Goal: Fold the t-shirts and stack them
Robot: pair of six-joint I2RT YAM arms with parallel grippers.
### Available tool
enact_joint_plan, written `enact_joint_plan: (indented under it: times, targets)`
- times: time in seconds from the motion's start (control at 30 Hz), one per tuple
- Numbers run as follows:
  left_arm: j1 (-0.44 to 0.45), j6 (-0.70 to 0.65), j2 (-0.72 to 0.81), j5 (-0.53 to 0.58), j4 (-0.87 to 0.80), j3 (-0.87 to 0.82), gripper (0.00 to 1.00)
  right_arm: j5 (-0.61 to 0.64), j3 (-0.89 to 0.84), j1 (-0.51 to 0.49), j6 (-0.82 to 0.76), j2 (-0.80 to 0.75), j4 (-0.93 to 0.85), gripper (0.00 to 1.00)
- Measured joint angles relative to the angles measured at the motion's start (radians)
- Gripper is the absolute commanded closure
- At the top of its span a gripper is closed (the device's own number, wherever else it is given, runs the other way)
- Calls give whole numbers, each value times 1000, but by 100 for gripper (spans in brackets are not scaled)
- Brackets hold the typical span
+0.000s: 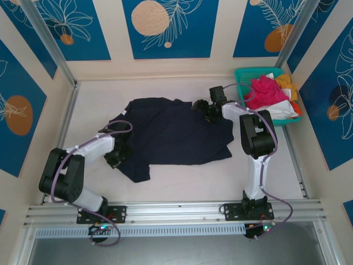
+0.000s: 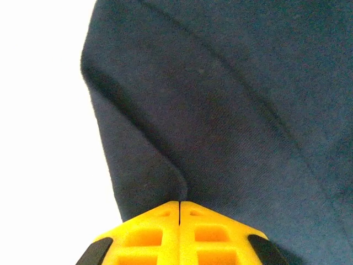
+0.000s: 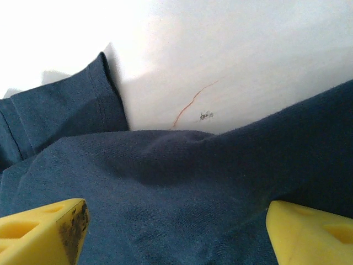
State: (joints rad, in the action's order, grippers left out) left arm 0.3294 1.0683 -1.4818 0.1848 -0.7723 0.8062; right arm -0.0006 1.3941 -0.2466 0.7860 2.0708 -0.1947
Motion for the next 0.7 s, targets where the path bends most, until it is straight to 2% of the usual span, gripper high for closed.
enact_joint_plan:
  times: [0.43, 0.47, 0.53, 0.63, 0.67, 0.7]
  targets:
    - [0, 72, 278, 28, -158, -124, 100, 0, 30, 0, 4, 21, -5, 15]
    - [0, 87, 303, 32, -178, -146, 93, 0, 33, 0, 3, 23, -4, 15]
    - [0, 111, 350, 38, -215, -176, 65, 0, 37, 0, 4, 26, -5, 15]
    - [0, 163, 433, 56, -269, -194, 32, 0, 41, 0, 4, 27, -4, 15]
    - [0, 179, 459, 63, -282, -194, 24, 0, 41, 0, 4, 28, -5, 15]
    - [-2, 189, 480, 71, -288, -194, 22, 0, 42, 0, 4, 28, -5, 15]
